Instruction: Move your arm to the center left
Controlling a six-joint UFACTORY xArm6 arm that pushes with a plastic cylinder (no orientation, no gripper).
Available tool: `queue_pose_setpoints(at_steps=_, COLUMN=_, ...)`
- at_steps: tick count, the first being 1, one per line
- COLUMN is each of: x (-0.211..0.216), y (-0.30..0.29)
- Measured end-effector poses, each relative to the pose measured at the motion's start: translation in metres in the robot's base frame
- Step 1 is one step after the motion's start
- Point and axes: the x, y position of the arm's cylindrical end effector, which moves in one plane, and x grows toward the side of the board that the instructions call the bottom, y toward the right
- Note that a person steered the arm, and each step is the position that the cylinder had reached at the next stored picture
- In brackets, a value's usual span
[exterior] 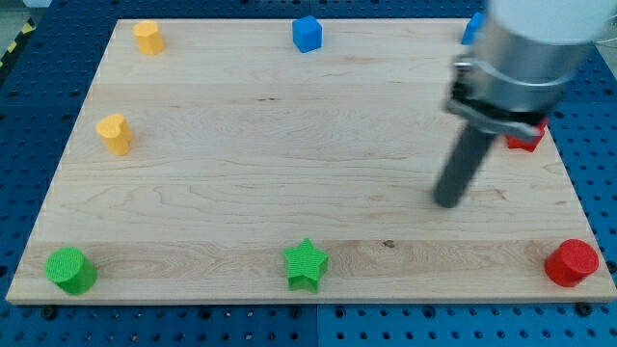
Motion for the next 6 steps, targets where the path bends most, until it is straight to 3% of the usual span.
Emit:
queue_pose_setpoints(at_steps=1, x=0.000, y=-0.092)
queue_pose_setpoints(at_steps=2, x=0.000, y=-0.106)
queue_pose_setpoints(at_steps=3, x=0.000, y=-0.156)
queue_pose_setpoints(at_steps=5, x=-0.016, y=-0.313)
queue_pose_setpoints(at_steps=6, x=-0.045, y=-0.390)
